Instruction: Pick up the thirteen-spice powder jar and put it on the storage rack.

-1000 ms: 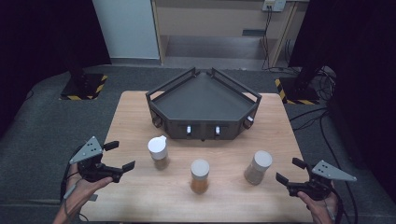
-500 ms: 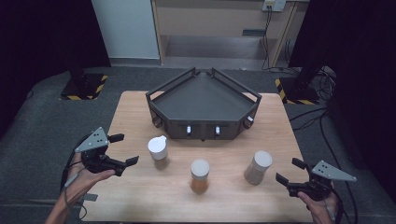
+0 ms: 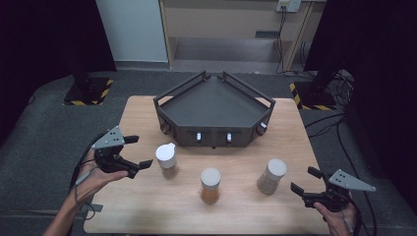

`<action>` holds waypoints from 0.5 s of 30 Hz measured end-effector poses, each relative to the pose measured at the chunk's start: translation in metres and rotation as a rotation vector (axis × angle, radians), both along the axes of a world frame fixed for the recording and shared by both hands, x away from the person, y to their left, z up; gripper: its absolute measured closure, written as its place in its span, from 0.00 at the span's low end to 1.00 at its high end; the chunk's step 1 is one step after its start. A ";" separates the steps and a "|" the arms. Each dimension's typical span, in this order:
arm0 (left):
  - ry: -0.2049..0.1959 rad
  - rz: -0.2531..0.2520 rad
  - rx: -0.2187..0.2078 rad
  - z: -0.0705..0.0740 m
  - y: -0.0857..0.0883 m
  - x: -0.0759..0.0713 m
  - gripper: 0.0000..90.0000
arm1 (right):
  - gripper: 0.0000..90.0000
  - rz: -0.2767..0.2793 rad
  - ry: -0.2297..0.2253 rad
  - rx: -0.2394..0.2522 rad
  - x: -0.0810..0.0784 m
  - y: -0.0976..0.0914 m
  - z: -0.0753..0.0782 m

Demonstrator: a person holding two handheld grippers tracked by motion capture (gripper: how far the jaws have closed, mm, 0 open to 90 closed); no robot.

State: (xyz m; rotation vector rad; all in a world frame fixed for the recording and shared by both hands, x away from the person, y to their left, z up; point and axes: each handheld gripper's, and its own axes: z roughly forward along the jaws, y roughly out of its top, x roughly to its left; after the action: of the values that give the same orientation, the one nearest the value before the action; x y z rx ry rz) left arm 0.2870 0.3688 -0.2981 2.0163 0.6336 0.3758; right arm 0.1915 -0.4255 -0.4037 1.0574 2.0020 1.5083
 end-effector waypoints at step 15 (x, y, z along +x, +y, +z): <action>0.037 -0.060 0.033 0.009 -0.014 0.024 0.02 | 0.08 -0.001 0.001 0.003 -0.001 0.000 0.000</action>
State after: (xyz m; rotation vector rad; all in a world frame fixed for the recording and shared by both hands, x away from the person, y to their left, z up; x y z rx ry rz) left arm 0.3105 0.3552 -0.2893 2.0727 0.5922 0.3152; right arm 0.1906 -0.4260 -0.4036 1.0598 2.0006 1.5109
